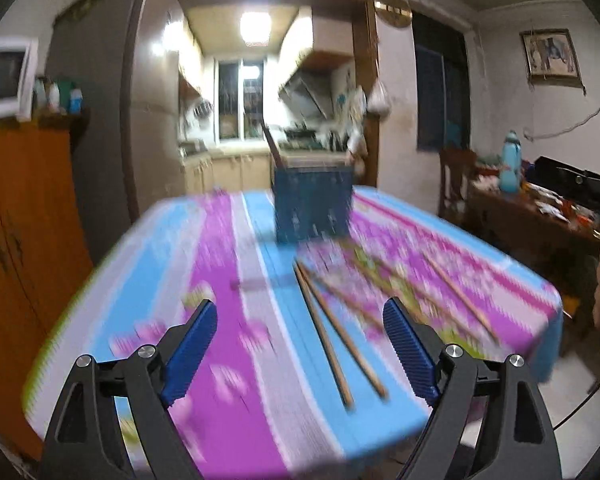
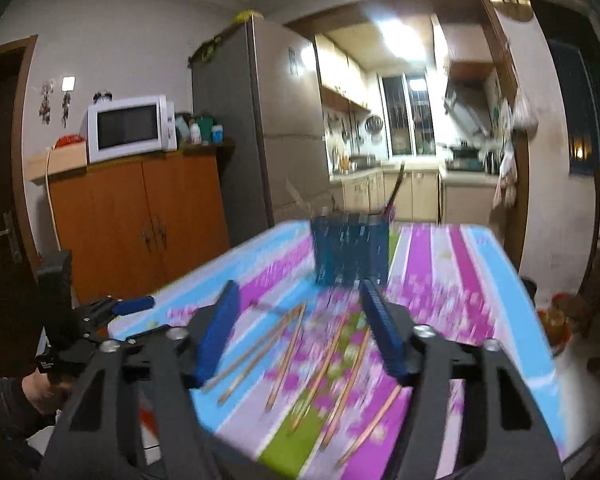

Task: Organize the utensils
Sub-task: 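Close the left tool on a wooden chopstick while the right tool grasps another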

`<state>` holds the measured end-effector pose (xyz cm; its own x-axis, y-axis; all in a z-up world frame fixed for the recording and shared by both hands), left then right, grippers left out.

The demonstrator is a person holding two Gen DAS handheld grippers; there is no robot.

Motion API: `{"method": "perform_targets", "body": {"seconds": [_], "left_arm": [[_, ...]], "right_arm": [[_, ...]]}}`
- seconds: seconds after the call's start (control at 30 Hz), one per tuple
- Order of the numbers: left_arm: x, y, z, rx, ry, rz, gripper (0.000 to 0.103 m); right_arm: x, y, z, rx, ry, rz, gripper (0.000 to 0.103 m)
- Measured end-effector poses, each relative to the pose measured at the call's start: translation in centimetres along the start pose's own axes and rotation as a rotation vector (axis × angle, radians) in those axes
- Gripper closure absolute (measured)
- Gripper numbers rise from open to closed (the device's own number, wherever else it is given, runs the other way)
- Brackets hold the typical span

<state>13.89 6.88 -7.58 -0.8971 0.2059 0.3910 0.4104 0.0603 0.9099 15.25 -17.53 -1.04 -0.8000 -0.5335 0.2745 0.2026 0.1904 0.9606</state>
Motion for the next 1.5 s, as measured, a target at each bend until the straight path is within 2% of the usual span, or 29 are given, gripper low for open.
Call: {"method": "perform_targets", "body": {"seconds": [0.07,0.2,0.23,0.27,0.37,0.6,0.67,0.73,1.1,1.5], "left_arm": [[-0.3,-2.3,-0.4,-0.02,-0.001,0.022,0.019],[-1.3,-4.8,-1.0,-0.048,-0.019,0.064,0.034],[-1.6,-5.2,-1.3,-0.066,-0.016,0.065,0.041],[-2.0,-5.5,-1.5,-0.076,-0.019,0.071,0.049],[-2.8,-5.7,-1.8,-0.078,-0.022,0.077,0.058],[-4.0,-6.4,-2.3,-0.102,-0.017,0.076,0.07],[-4.1,-6.4,-2.3,-0.101,-0.013,0.072,0.085],[-4.2,-6.3,-2.1,-0.093,-0.005,0.069,0.093],[-4.4,-6.5,-1.9,-0.085,0.005,0.037,0.093],[-4.3,-7.0,-1.9,-0.089,0.008,-0.016,0.093]], "right_arm": [[-0.2,-2.2,0.6,-0.02,-0.011,0.03,0.053],[-0.6,-5.5,1.2,-0.056,-0.03,0.082,0.056],[-0.6,-6.2,1.5,-0.047,-0.045,0.093,0.057],[-0.8,-6.8,1.9,-0.036,-0.055,0.102,0.058],[-1.2,-8.4,2.6,-0.022,-0.06,0.131,0.063],[-3.6,-11.8,3.3,-0.012,-0.091,0.215,0.077],[-4.1,-12.4,3.2,-0.014,-0.117,0.224,0.079],[-4.6,-12.7,3.3,-0.018,-0.123,0.227,0.083],[-7.2,-12.9,4.0,0.006,-0.139,0.228,0.084],[-7.4,-13.1,4.5,0.023,-0.185,0.19,0.085]]}}
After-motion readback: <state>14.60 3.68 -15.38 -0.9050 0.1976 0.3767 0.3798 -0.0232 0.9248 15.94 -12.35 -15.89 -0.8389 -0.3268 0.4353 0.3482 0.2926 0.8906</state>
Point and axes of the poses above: each gripper's, at about its wrist camera, not at the fingertips, and x roughly against the way its jaws point, z to its left, y to its top, the point moved 3 cm from there along -x, roughly the way its jaws point, and after that the axes turned 8 degrees about x, right-handed, at the moved point
